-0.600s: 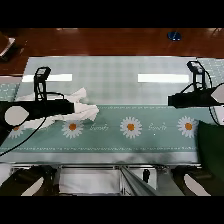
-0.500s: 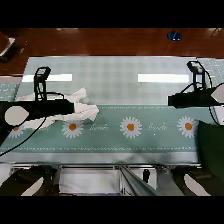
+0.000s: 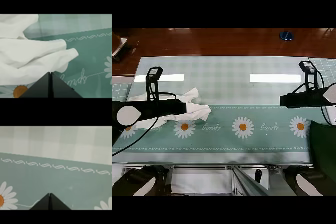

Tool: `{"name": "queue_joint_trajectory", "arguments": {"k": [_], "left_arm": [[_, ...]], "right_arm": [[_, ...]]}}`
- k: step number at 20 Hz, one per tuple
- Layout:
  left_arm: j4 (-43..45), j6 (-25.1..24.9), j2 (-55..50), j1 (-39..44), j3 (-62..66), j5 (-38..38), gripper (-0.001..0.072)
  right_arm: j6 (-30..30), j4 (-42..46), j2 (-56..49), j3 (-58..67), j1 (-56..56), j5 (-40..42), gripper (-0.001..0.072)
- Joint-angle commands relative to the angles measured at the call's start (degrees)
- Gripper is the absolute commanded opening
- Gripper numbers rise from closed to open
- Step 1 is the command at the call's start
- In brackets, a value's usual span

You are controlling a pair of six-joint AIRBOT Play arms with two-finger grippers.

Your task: Fold the shirts.

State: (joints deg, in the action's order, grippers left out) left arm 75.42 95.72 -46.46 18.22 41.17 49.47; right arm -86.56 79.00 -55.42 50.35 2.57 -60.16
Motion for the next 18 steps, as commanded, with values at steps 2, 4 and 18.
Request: {"name": "queue_joint_trajectory", "arguments": {"k": [2, 4, 18], "left_arm": [[2.3, 0.0, 0.0, 0.0, 0.0, -2.3, 0.0136], [7.9, 0.1, 0.0, -0.1, 0.0, -5.7, 0.0503], [5.6, -1.5, -12.7, -44.3, 2.6, 1.6, 0.0504]], "right_arm": [[0.0, -0.8, 0.0, 0.0, 0.0, 4.7, 0.0024], [0.0, -0.5, 0.0, 0.0, 0.0, 6.4, 0.0024], [-3.7, 1.2, -1.7, -0.1, 0.0, 4.4, 0.0408]]}}
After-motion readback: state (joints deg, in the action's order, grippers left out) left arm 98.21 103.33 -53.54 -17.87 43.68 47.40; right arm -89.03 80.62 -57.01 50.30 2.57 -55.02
